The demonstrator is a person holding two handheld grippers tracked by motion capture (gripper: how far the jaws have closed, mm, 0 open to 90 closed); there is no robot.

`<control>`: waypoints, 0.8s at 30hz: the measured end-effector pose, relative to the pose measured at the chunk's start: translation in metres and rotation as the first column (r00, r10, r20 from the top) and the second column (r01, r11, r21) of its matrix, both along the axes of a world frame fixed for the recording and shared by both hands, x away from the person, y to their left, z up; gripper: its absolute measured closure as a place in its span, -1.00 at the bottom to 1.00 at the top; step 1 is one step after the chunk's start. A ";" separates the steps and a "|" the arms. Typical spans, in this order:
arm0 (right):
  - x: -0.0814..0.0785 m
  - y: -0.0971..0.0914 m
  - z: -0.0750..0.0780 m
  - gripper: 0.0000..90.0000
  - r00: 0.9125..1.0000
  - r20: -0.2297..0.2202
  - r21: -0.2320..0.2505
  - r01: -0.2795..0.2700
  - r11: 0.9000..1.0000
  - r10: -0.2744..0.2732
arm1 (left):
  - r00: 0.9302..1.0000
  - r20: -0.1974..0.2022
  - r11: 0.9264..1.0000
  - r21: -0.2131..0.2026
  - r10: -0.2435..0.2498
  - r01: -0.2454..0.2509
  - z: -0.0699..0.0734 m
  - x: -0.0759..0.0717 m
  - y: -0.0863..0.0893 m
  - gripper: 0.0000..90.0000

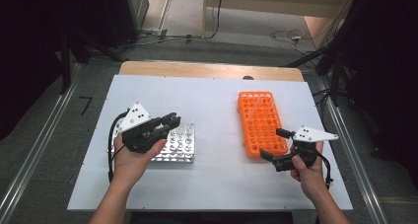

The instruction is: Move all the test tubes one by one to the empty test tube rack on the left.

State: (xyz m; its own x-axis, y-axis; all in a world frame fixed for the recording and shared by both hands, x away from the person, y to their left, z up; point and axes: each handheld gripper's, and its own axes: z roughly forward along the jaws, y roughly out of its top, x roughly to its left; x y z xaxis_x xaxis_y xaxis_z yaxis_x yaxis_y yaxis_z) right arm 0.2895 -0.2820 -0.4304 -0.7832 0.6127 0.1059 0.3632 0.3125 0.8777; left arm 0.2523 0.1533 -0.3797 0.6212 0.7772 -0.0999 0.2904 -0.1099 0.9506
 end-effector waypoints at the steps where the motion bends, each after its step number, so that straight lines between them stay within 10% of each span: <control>1: 0.000 -0.002 0.000 -1.00 1.000 -0.001 0.002 0.009 1.000 -0.009 | 1.000 0.003 1.000 0.006 0.002 -0.002 0.001 0.001 0.001 0.70; 24: 0.003 -0.014 0.000 -1.00 0.999 -0.001 0.013 0.040 0.999 -0.040 | 0.998 -0.029 0.998 0.014 0.058 -0.058 -0.026 0.052 -0.002 0.70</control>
